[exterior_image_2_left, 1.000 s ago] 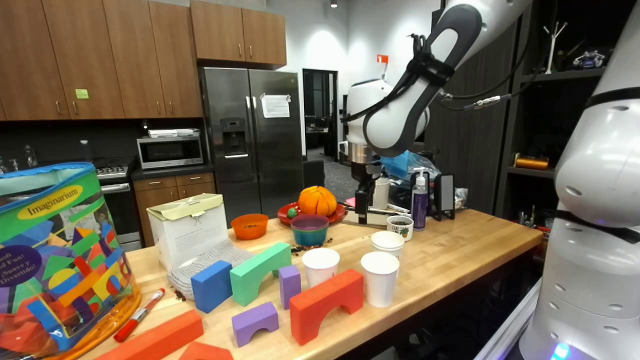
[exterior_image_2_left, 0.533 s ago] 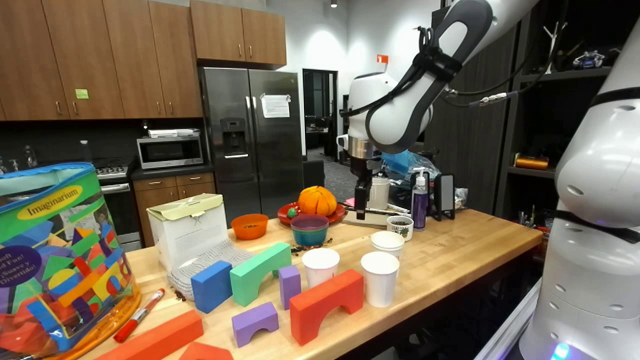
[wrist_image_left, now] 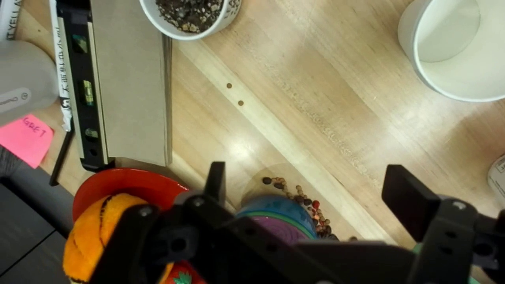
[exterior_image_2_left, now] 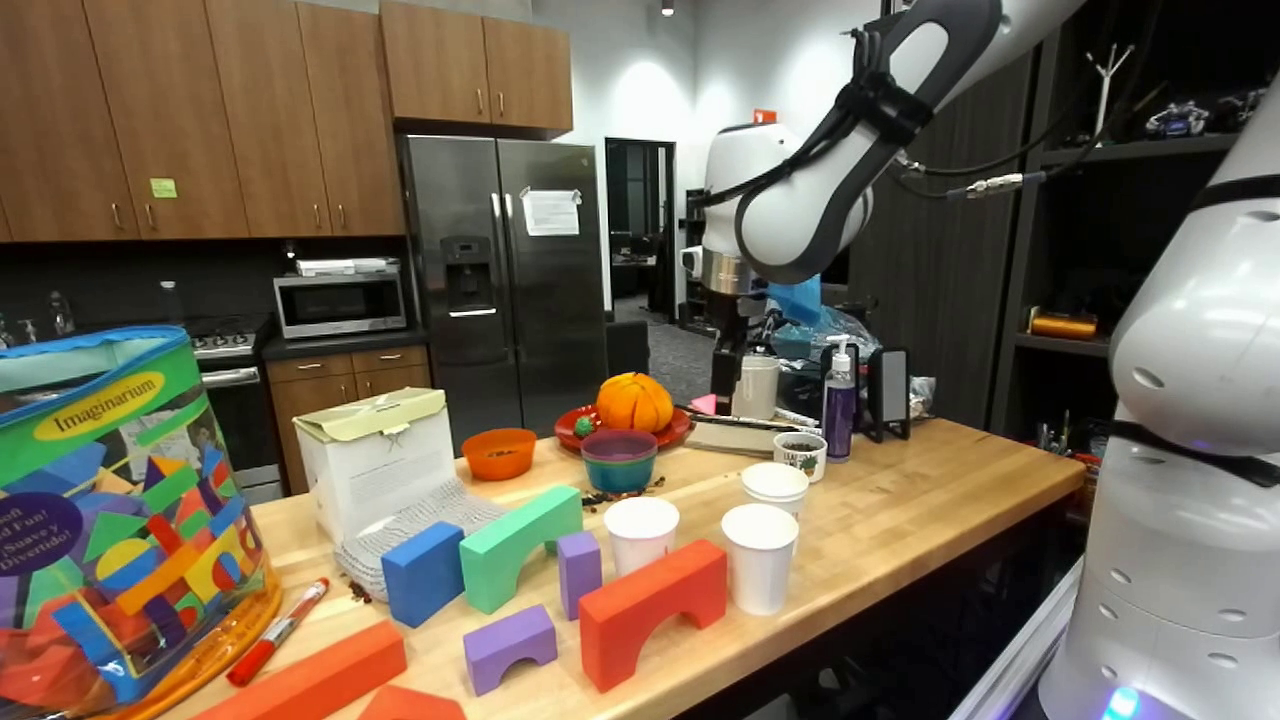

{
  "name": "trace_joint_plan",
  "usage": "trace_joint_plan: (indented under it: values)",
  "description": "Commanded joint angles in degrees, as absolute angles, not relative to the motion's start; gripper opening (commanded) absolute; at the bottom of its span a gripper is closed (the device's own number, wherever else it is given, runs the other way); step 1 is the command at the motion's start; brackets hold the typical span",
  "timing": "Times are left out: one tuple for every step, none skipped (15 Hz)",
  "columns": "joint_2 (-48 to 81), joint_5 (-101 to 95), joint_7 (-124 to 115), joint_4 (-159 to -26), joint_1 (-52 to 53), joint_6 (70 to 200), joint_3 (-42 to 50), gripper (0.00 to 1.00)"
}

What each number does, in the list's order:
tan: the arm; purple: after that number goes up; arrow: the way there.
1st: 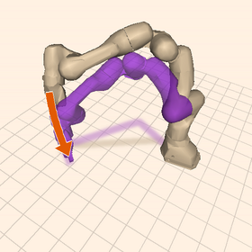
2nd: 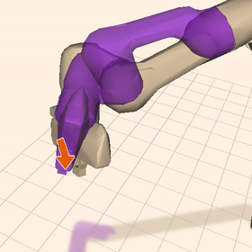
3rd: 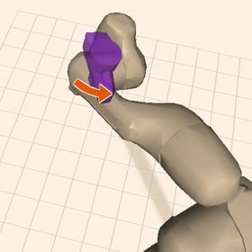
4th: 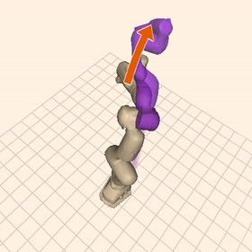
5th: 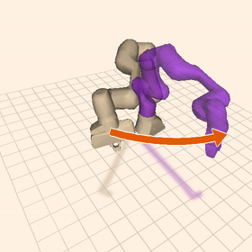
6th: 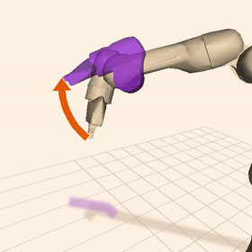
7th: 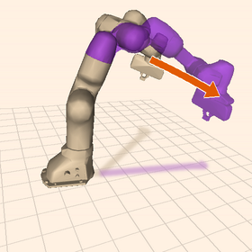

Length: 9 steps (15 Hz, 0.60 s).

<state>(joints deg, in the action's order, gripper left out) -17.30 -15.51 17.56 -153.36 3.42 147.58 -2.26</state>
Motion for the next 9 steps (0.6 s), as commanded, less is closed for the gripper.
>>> trace_joint_plan:
  values:
    - [-14.5,-13.7,18.0,-149.5,4.5,146.3,-2.2,1.00]
    - [-13.4,-12.4,17.9,-147.9,5.3,146.4,-2.3,1.00]
    - [-12.5,-11.5,17.2,-146.3,5.7,145.9,-2.8,1.00]
    - [-11.3,-11.1,16.3,-144.2,5.9,145.5,-3.4,1.00]
    - [-10.2,-10.0,16.4,-142.2,6.5,144.9,-3.7,1.00]
    - [-8.8,-9.1,15.9,-139.8,6.9,144.4,-4.2,1.00]
    - [-7.6,-8.3,15.7,-137.8,7.1,144.0,-4.6,1.00]
    - [-6.1,-7.7,15.2,-135.4,7.4,143.3,-5.2,1.00]
    - [-4.5,-7.5,14.6,-132.9,7.5,142.7,-5.7,1.00]
